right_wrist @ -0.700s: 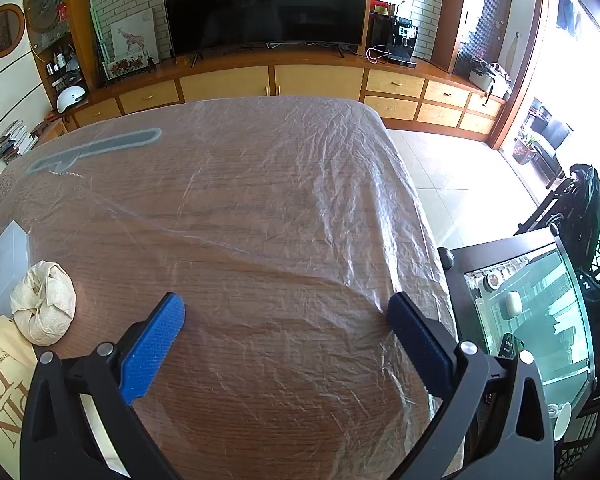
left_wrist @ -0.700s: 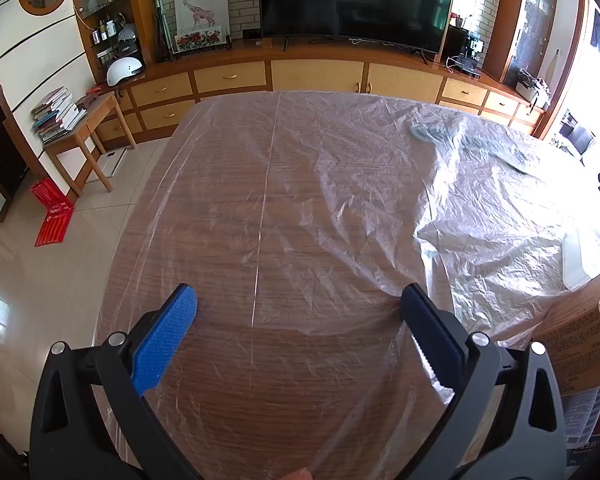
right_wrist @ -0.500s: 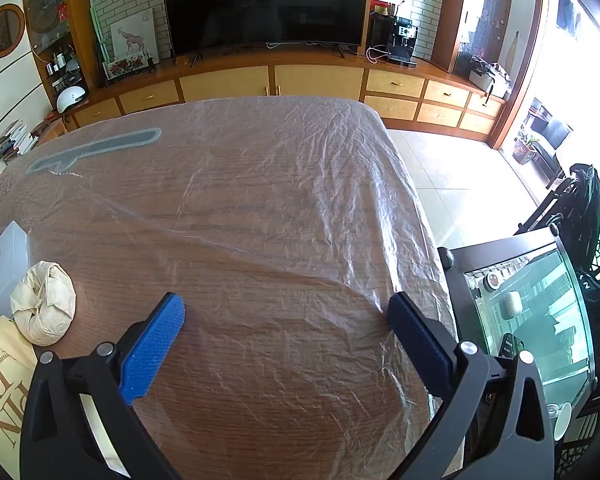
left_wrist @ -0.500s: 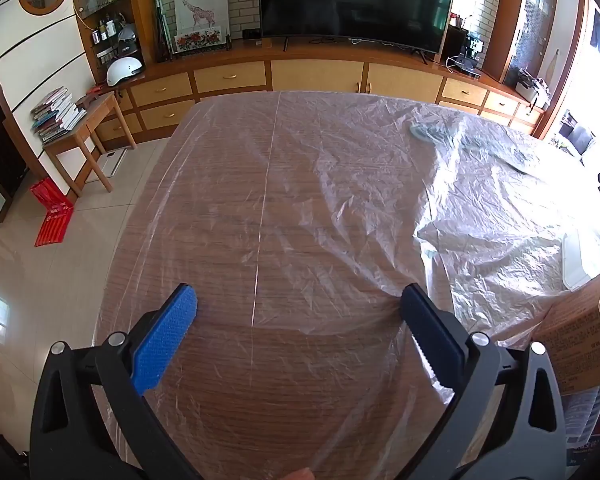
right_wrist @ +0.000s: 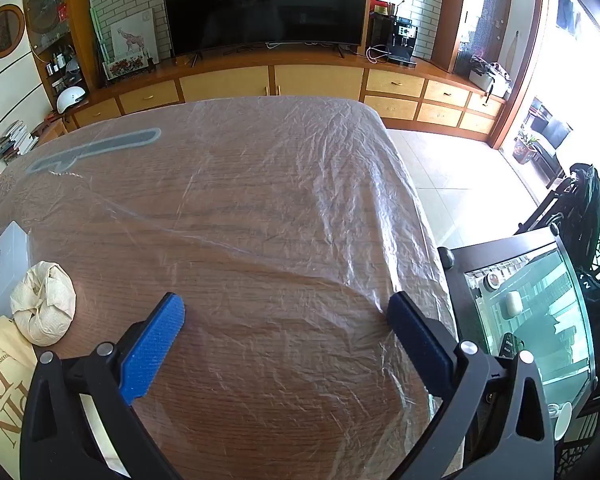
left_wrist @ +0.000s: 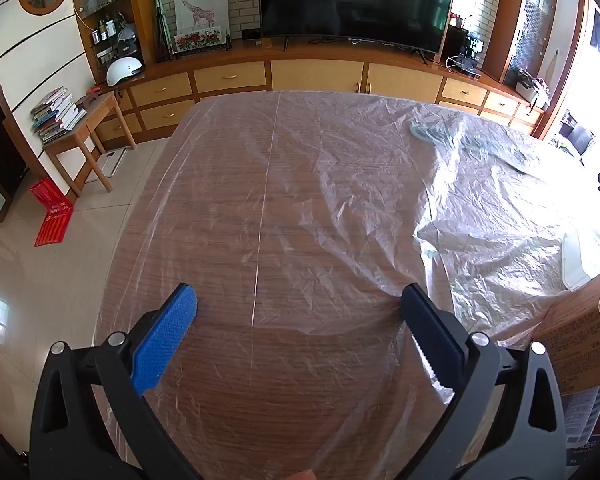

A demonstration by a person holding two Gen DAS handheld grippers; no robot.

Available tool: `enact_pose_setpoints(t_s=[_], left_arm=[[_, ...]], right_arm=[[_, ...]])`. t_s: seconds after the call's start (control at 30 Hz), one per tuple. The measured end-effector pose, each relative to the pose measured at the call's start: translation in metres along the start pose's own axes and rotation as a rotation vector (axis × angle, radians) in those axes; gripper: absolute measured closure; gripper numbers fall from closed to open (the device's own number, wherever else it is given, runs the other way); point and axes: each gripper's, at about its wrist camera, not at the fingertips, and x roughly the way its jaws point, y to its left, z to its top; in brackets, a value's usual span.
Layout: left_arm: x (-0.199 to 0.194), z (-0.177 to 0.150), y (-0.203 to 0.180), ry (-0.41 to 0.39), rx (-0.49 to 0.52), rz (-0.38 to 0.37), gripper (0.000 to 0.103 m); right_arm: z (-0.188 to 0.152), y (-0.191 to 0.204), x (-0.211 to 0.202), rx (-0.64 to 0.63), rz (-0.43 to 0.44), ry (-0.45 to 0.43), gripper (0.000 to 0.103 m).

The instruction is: Collect trash

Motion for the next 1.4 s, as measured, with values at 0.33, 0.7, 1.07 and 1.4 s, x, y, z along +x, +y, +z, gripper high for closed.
enact_pose_setpoints(t_s=[0.33,0.7,1.07,1.4], left_arm=[[0.0,0.0,0.0001,0.0,0.0,0.0,0.001],[0.0,0.0,0.0,0.0,0.0,0.0,0.001],[0.0,0.0,0.0,0.0,0.0,-0.001,0.001],[0.0,0.0,0.0001,0.0,0.0,-0.001,0.001]], right_arm=[[0.0001,0.0,0.0,0.0,0.0,0.0,0.004],[0.0001,0.0005,-0.0002,0.0,0.0,0.0,0.004],[0.0002,0.0006,-0.0001,0.0,0.0,0.0,0.004],[0.0004,0.0011,-0.0002,0.0,0.0,0.0,0.004]])
